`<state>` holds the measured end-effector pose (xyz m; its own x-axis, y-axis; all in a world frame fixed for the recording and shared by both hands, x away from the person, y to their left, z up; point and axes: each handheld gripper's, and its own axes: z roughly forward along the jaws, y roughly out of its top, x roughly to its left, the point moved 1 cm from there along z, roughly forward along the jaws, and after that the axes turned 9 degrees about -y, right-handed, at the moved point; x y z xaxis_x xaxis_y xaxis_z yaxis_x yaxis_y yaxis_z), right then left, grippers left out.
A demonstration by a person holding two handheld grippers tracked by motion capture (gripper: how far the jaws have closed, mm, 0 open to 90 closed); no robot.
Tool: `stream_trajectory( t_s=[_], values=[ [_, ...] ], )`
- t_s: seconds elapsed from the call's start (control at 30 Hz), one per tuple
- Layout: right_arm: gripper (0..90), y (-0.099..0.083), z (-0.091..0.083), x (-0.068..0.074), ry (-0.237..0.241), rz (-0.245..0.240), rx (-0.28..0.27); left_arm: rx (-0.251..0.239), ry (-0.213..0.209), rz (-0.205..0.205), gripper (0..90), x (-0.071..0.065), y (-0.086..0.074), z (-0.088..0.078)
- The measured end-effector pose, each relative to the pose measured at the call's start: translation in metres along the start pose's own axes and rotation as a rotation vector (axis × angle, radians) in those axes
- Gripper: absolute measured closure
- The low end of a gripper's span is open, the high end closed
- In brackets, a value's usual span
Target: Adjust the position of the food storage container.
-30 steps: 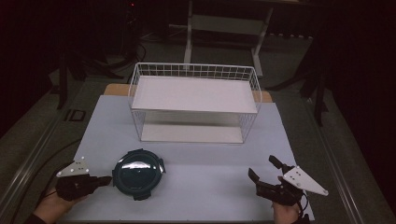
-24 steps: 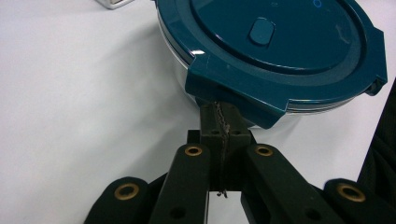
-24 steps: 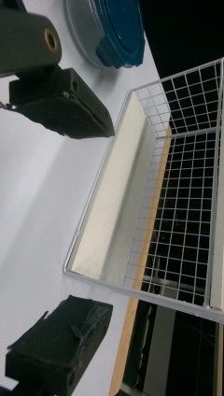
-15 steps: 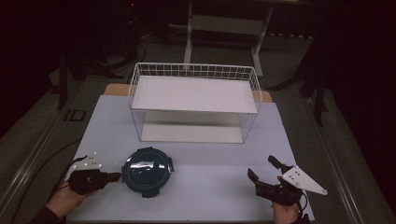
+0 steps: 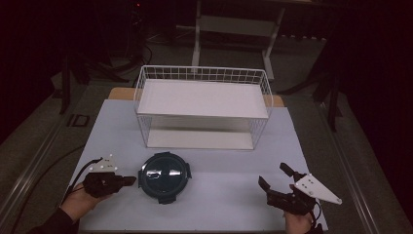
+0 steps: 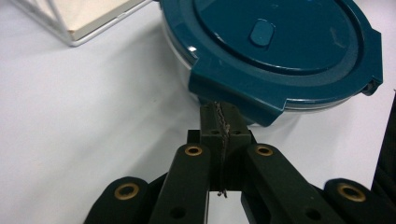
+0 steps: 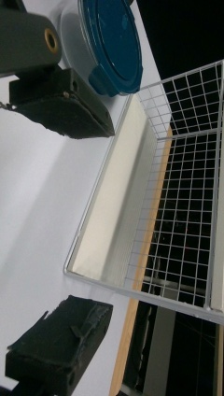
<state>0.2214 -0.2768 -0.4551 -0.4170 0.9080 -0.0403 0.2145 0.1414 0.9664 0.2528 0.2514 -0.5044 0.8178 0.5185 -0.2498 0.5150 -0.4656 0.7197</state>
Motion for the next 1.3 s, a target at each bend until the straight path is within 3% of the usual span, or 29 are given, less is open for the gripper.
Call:
stream_trajectory(
  t_s=[0.5,0.9,1.3],
  values=[
    [12.7,-0.001,0.003,0.001,0.012,0.004,0.014,0.008,-0.004,-0.001,89.8,-0.004,0.01,0.009],
    [12.7,-0.001,0.004,0.003,0.017,0.002,0.019,0.017,-0.03,0.013,89.8,-0.004,0.031,0.031],
    [12.7,-0.002,0.004,0.003,0.024,-0.004,0.023,0.035,-0.06,0.052,89.8,-0.013,0.054,0.057]
  ],
)
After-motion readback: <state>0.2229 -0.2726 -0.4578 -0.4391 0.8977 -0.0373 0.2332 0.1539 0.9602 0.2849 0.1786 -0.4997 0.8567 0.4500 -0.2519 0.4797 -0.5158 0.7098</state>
